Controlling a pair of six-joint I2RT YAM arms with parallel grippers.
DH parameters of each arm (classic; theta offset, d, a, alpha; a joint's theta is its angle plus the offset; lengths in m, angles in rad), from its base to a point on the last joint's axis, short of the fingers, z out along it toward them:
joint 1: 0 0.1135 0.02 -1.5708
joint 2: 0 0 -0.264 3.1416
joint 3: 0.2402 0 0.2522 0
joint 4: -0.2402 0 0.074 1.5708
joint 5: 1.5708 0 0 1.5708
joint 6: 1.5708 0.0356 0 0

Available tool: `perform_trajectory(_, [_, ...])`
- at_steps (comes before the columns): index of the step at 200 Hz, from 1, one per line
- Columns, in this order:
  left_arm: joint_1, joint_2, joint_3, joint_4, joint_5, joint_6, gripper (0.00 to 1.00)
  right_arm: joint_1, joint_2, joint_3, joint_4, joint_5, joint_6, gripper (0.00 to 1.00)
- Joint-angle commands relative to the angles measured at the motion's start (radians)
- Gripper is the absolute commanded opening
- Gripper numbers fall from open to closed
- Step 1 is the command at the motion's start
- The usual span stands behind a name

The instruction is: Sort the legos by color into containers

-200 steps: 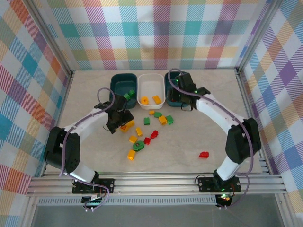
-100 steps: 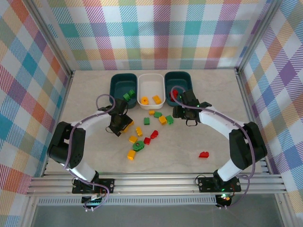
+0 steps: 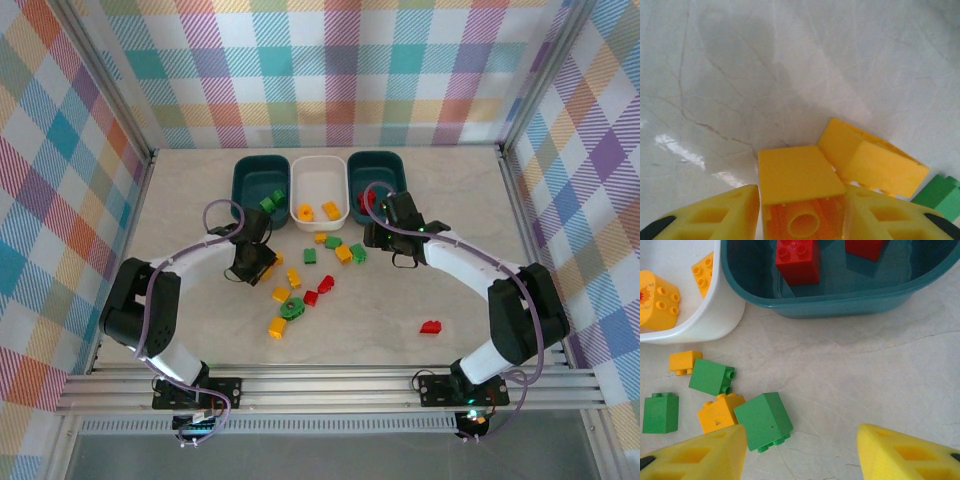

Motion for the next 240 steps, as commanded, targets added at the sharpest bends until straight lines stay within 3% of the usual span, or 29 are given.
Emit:
perform_trajectory(1, [-0.01,-0.03,-0.003,-0.073,-0.033,0.006,0.43,-0.003,-0.034,-0.014,0.032,-0.006,0.012,0.6])
perform_trajectory(57, [-0.051,-0.148,0.046,-0.144,-0.059,0.019,0.33,-0.003,-0.039,-0.027,0.046,0.001,0.016,0.59])
perform_trajectory(90, [-0.09,-0.161,0.199,-0.137,-0.087,0.109,0.33,-0.003,-0.034,-0.074,0.102,0.033,0.039,0.57])
perform_trajectory(162, [-0.09,0.358,0.859,-0.139,-0.047,0.477,0.31,-0.008,-0.099,-0.206,0.241,0.123,0.073,0.58])
perform_trajectory(219, [-0.094,0.7,1.292,-0.291,-0.02,0.567,0.31,-0.034,-0.133,-0.234,0.256,0.097,0.097,0.58])
perform_trajectory(240, [-0.094,0.767,1.366,-0.335,-0.013,0.548,0.32,-0.035,-0.131,-0.234,0.258,0.097,0.1,0.59])
